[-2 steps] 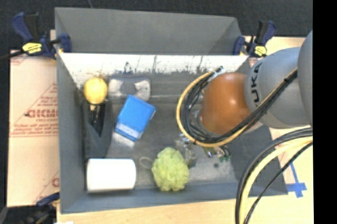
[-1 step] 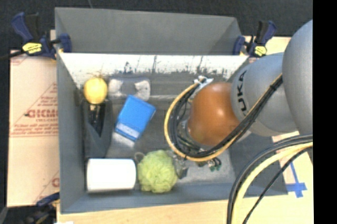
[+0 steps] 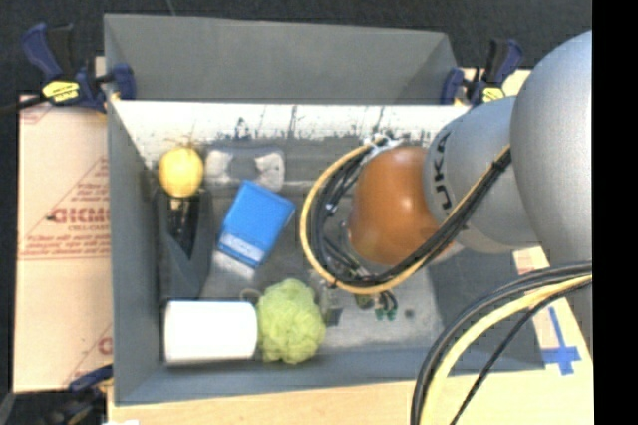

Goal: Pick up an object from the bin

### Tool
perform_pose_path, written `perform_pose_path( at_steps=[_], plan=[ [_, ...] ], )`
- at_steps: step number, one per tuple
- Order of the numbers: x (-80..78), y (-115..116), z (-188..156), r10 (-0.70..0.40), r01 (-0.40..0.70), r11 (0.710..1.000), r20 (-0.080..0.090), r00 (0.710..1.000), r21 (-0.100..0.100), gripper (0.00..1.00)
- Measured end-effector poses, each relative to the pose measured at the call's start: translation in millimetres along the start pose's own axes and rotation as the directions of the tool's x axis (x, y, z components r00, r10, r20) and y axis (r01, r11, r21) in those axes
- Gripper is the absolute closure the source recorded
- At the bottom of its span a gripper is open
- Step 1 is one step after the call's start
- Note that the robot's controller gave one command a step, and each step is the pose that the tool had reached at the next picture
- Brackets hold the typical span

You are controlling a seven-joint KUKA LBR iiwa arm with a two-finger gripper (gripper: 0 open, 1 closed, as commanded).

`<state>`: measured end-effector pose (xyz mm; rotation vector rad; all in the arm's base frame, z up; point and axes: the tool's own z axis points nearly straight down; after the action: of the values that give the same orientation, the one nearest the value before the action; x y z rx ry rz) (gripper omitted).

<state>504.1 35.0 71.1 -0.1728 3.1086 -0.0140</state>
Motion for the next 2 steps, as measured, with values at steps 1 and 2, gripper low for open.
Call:
perform_pose_path(
  at_steps=[1, 2],
  plan=[
    [20.6, 56.1, -3.3, -0.306, 0.306, 0.952, 0.014, 0.952, 0.002, 0.0],
    [24.4, 54.9, -1.0, -0.305, 0.305, 0.952, 0.001, 0.952, -0.001, 1.0]
  ],
)
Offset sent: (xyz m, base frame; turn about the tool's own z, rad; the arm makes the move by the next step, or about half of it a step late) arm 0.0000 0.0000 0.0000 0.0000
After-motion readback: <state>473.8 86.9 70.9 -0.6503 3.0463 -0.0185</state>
